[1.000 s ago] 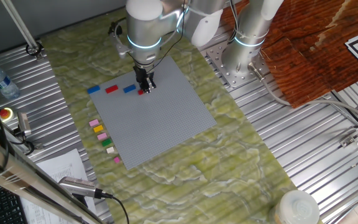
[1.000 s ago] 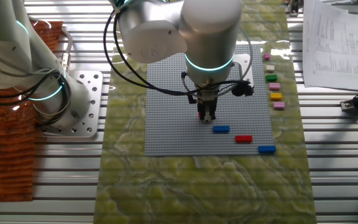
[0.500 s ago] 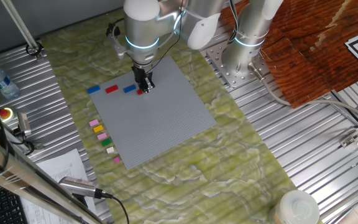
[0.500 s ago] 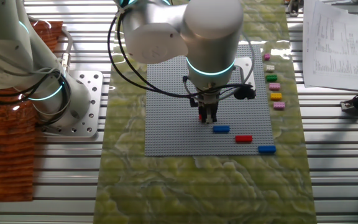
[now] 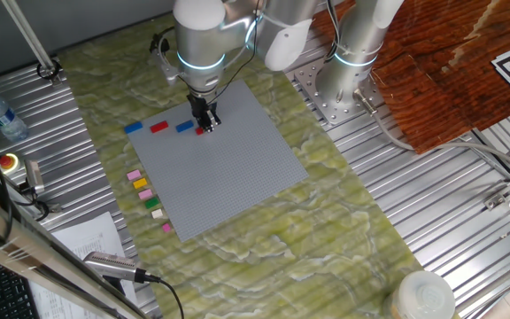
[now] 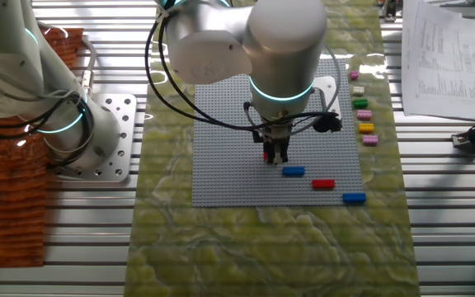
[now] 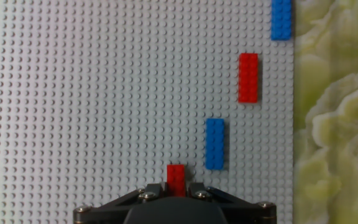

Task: Stack small Lego blocks randomly, one at a time

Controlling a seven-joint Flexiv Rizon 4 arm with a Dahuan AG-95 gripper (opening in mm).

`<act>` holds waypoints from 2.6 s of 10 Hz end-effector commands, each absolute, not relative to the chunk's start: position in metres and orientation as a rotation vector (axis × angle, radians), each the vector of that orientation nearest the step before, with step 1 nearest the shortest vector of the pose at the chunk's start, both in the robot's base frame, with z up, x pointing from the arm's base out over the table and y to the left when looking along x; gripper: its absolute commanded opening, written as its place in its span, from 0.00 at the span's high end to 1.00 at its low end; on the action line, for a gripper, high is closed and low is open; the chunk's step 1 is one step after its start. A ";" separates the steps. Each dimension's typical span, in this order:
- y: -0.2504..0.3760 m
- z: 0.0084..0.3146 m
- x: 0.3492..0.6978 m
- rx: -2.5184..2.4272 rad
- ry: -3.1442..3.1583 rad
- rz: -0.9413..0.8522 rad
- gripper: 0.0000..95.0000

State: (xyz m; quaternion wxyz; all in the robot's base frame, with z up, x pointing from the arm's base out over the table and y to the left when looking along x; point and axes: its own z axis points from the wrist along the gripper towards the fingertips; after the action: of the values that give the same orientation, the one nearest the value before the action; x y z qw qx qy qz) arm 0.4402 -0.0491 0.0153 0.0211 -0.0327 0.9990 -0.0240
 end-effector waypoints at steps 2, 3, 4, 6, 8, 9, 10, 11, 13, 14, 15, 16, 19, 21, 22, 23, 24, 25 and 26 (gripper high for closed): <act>-0.050 0.015 0.438 -0.111 3.103 -0.066 1.00; -0.050 0.015 0.436 -0.106 3.101 -0.058 1.00; -0.050 0.014 0.435 -0.098 3.100 -0.050 1.00; -0.050 0.014 0.434 -0.099 3.097 -0.047 1.00; -0.047 0.013 0.434 -0.084 3.096 -0.046 1.00; -0.047 0.012 0.434 -0.083 3.097 -0.047 1.00; -0.046 0.013 0.434 -0.084 3.097 -0.046 1.00; -0.046 0.015 0.434 -0.080 3.098 -0.045 1.00; -0.046 0.016 0.433 -0.075 3.101 -0.044 1.00; -0.046 0.015 0.432 -0.075 3.101 -0.044 1.00; -0.046 0.015 0.432 -0.074 3.102 -0.046 1.00; -0.046 0.015 0.432 -0.074 3.102 -0.046 1.00; -0.046 0.013 0.432 -0.077 3.101 -0.051 1.00; -0.047 0.013 0.432 -0.079 3.101 -0.052 1.00; -0.047 0.013 0.432 -0.078 3.101 -0.052 1.00; -0.047 0.013 0.432 -0.081 3.103 -0.055 1.00; -0.048 0.013 0.432 -0.082 3.102 -0.057 1.00; -0.049 0.013 0.432 -0.086 3.102 -0.057 1.00; -0.051 0.014 0.432 -0.088 3.102 -0.057 1.00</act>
State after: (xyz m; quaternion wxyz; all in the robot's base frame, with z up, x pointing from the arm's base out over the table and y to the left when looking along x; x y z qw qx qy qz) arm 0.4319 -0.0535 0.0133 0.0200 -0.0299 0.9992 -0.0195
